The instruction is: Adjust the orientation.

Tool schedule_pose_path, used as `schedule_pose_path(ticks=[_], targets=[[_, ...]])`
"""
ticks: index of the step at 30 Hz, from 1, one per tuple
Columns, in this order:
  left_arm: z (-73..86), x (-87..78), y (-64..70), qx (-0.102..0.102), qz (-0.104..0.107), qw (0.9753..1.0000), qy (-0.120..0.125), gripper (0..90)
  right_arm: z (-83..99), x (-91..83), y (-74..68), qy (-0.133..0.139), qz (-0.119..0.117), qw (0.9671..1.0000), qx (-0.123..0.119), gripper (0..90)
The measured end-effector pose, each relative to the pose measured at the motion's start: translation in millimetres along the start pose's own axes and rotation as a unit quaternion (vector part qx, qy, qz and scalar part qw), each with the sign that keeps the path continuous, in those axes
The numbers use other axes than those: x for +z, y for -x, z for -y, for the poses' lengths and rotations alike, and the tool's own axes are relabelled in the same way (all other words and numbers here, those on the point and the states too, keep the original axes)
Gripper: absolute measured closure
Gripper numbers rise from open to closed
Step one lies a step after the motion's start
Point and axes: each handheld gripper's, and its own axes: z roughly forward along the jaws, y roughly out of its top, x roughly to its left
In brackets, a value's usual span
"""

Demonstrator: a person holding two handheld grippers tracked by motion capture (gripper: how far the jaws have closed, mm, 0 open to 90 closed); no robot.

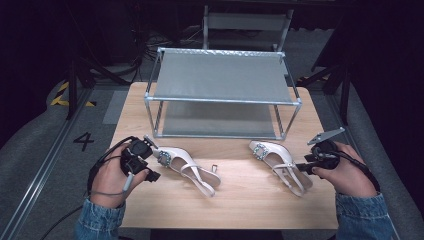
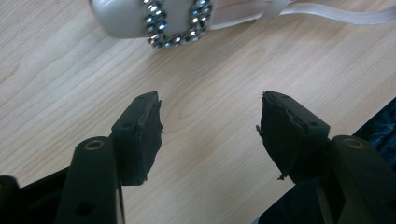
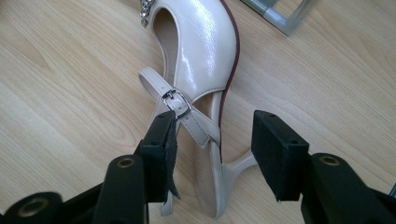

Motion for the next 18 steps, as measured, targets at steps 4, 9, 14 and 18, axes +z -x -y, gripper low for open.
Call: schedule_pose_path(ticks=[4,9,14,18], targets=[[-6.2,9.1,12.4,0.022,0.017,0.9996,0.009,39.1,1.0,-0.9,-1.3,0.004,-0.003,1.0,0.0,50.5],[-17.0,22.8,23.7,0.047,0.016,0.9986,0.017,41.7,3.3,-1.4,-0.9,0.004,-0.002,1.0,0.003,50.3],[-29.6,34.1,31.9,0.069,0.018,0.9969,0.033,43.3,6.4,-2.3,-2.3,0.005,-0.005,1.0,0.004,50.1],[-38.5,46.6,33.5,0.067,0.018,0.9972,0.03,46.9,11.7,-2.1,-1.5,0.002,-0.001,1.0,0.005,49.7]])
